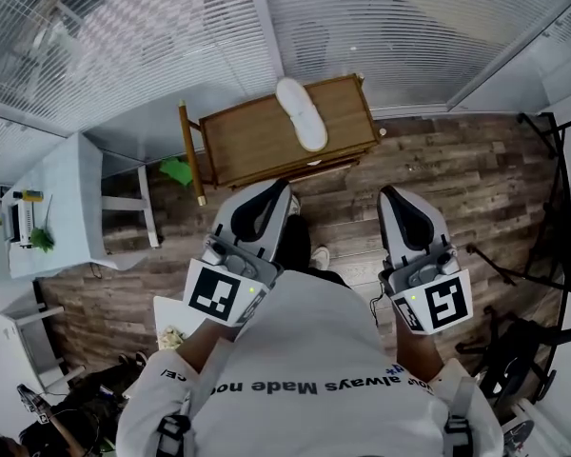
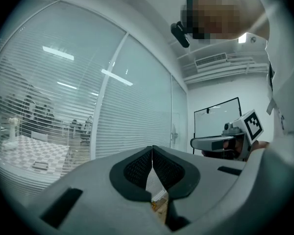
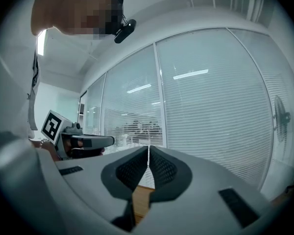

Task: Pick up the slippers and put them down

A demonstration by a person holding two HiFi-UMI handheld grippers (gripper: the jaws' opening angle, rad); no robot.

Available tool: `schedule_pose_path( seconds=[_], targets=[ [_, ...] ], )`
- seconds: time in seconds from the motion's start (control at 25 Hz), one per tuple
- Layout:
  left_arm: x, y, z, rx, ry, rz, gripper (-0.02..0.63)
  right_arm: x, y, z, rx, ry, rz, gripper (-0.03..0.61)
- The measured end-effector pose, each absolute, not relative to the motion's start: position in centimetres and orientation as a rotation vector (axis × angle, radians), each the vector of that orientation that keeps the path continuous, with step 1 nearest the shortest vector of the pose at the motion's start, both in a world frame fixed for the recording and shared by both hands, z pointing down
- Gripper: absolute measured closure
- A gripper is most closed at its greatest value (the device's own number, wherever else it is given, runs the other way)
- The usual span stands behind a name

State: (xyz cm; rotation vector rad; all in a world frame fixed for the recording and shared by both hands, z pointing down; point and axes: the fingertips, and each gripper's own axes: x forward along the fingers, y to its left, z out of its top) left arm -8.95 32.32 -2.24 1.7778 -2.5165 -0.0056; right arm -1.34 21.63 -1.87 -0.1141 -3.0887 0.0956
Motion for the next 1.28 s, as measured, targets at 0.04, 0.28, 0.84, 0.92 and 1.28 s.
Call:
schedule_pose_path(
  seconds=[0.04, 0.28, 0.84, 0.92, 1.28],
  targets=[
    [-9.7, 32.3, -2.2, 1.779, -2.518, -0.007, 0.601, -2.2, 21.7, -1.8, -0.116, -3.091, 0.094, 0.563],
    [-15.4, 31.4, -2.7, 1.779, -2.524, -0.039, 0.601, -8.6, 21.3, -1.7, -0.157, -3.078, 0.099, 0.563],
    [-29.9, 30.2, -1.0, 1.78, -2.47, -0.061, 0.6, -23.2, 19.9, -2.0, -0.134, -3.059, 0.046, 0.561],
    [-31.1, 29.6, -0.6, 1.793, -2.455, -0.071, 0.6, -24.3, 19.5, -1.5, -0.117, -3.053, 0.051, 0.561],
    [-33.7, 27.2, 1.8, 1.794, -2.396, -0.048, 0.595, -27.1, 17.6, 1.1, -0.125, -2.998, 0.106, 0.531]
  ],
)
